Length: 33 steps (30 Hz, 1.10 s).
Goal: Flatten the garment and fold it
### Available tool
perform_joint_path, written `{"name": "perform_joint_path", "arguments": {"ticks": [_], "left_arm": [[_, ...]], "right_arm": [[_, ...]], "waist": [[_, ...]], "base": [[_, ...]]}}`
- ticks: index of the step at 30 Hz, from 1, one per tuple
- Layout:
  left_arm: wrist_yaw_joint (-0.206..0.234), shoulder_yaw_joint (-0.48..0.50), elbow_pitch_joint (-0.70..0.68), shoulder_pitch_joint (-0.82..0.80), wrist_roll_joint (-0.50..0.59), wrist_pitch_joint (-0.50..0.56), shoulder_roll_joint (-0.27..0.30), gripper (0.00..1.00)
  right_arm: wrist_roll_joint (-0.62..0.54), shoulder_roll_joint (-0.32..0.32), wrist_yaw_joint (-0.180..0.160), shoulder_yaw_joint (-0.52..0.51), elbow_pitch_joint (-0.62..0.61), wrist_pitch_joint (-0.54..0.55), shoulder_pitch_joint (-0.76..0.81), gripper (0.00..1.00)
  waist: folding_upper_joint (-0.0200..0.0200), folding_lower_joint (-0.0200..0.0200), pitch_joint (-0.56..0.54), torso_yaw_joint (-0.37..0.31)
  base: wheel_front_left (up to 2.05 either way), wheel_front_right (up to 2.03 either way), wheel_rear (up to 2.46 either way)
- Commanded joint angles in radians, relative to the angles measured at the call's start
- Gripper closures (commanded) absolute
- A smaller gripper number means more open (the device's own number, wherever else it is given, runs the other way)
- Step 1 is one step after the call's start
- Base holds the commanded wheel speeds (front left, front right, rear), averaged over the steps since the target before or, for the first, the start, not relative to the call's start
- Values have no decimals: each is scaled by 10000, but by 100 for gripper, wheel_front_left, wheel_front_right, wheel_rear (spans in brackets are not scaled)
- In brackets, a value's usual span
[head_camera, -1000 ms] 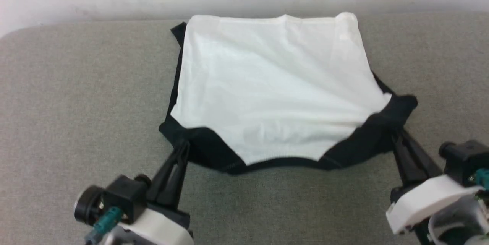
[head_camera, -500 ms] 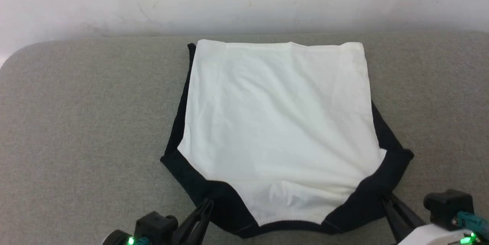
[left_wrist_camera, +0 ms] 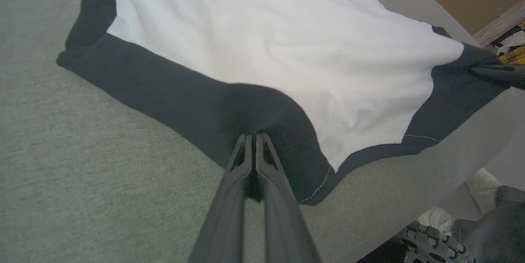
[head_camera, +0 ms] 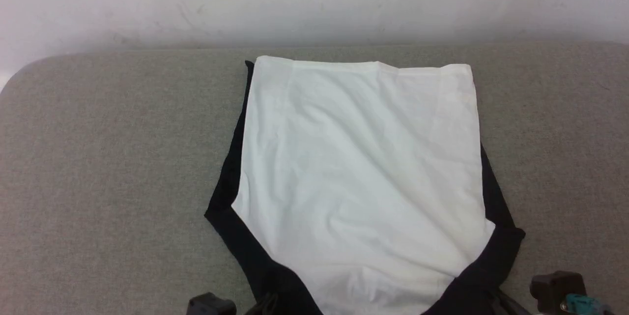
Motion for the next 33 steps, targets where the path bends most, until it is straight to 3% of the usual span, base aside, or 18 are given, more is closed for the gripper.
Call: {"name": "perform_joint_path", "arguments": {"ticks": [1, 22, 23, 24, 25, 26, 28, 29, 30, 33], "left_arm": [[-134, -100, 207, 108, -116, 17, -60, 100], [-1159, -509, 3025, -727, -788, 443, -519, 100], [-1157, -503, 3122, -747, -809, 416, -564, 100], [-1149, -499, 3204, -760, -826, 386, -609, 100], [-1107, -471, 3265, -768, -833, 324, -660, 100], [-1060, -436, 3307, -758, -866, 266, -720, 84], [-1006, -413, 3369, -723, -926, 230, -794, 52], [-973, -366, 3362, -687, -1004, 187, -852, 12], [-937, -315, 3324, -644, -1079, 150, -891, 0], [-762, -80, 2967, -446, -1307, 10, -915, 0]], "right_arm": [[-63, -13, -7, 11, 249, -130, 63, 100], [-232, 99, -7, 514, 2848, -1009, -638, 100], [-239, 103, -7, 513, 2959, -1055, -667, 93], [-280, 106, -7, 504, 3049, -1120, -697, 62], [-304, 110, -7, 484, 3131, -1180, -719, 39], [-312, 116, -7, 466, 3205, -1221, -733, 0], [-311, 125, -7, 454, 3300, -1262, -749, 0], [-261, 132, -7, 421, 3304, -1255, -741, 0], [-179, 141, -7, 367, 3273, -1241, -726, 0], [44, 157, -7, 149, 2914, -1114, -626, 0]], "waist": [[0, 0, -48, -5], [0, 0, -463, -82], [0, 0, -491, -93], [0, 0, -514, -104], [0, 0, -534, -112], [0, 0, -554, -120], [0, 0, -576, -137], [0, 0, -591, -135], [0, 0, -616, -134], [0, 0, -702, -119]], "base": [[0, 0, 0], [0, 0, 0], [0, 0, 0], [0, 0, 0], [0, 0, 0], [0, 0, 0], [0, 0, 0], [0, 0, 0], [0, 0, 0], [0, 0, 0]]}}
